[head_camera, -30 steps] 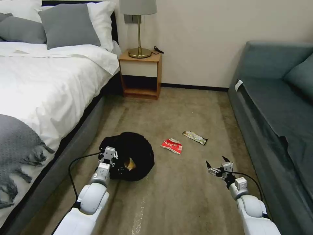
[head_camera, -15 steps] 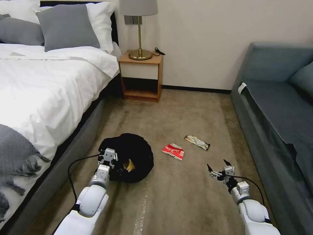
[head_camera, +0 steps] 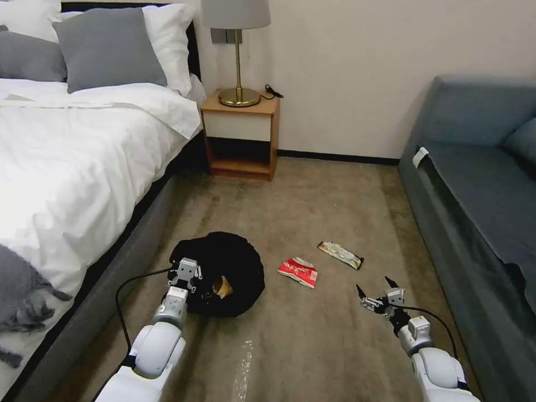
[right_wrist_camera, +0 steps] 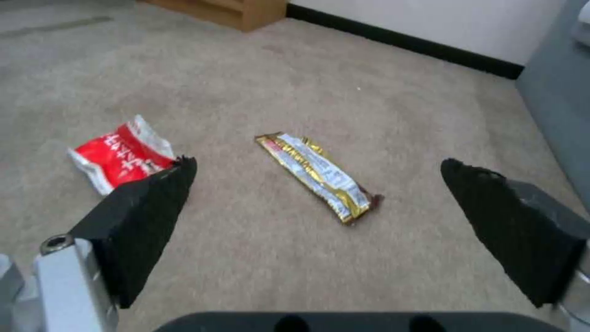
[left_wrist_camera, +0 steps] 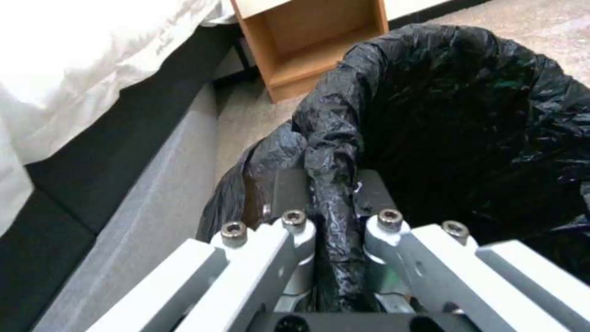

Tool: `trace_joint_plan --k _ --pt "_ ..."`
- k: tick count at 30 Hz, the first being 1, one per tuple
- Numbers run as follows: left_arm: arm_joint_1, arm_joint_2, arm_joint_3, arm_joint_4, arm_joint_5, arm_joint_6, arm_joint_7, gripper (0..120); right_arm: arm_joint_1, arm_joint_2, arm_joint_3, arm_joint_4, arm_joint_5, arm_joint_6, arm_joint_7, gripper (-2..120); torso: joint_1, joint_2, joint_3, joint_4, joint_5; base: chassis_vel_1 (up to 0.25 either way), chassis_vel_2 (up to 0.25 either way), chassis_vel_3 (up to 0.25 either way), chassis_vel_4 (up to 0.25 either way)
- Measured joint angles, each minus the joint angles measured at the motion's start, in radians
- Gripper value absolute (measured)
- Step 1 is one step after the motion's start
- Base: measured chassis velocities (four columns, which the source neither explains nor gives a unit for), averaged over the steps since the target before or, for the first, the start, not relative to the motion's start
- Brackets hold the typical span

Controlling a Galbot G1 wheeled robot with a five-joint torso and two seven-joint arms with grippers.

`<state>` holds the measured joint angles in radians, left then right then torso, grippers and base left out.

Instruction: Pick up the trash bin, then pick up the garbage on the floor and place it into the trash bin.

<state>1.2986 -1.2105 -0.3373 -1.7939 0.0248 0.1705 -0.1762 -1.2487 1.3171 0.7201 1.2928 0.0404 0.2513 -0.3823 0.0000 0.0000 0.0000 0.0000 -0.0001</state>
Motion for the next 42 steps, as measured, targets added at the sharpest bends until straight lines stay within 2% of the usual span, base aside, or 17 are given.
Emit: trace_joint_plan --k 18,27,42 --pt "0.017 -0.002 0.002 -0.013 0.006 -0.001 0.000 4 -0.025 0.003 0.010 0.014 -0.002 0.015 0.000 100 0.000 0.000 0.000 0.0000 0.0001 -0.114 0.106 0.105 -0.110" --pt "0.024 0.010 -0.001 -0.013 0.005 -0.007 0.009 4 -0.036 0.006 0.013 0.024 -0.010 0.015 0.002 100 0.000 0.000 0.000 -0.0001 0.0004 -0.114 0.112 0.113 -0.114" --pt "-0.008 0.010 0.017 0.021 -0.001 -0.013 0.012 4 -0.039 0.009 0.012 0.029 -0.020 0.013 0.005 100 0.000 0.000 0.000 -0.0001 0.0003 -0.115 0.114 0.111 -0.117"
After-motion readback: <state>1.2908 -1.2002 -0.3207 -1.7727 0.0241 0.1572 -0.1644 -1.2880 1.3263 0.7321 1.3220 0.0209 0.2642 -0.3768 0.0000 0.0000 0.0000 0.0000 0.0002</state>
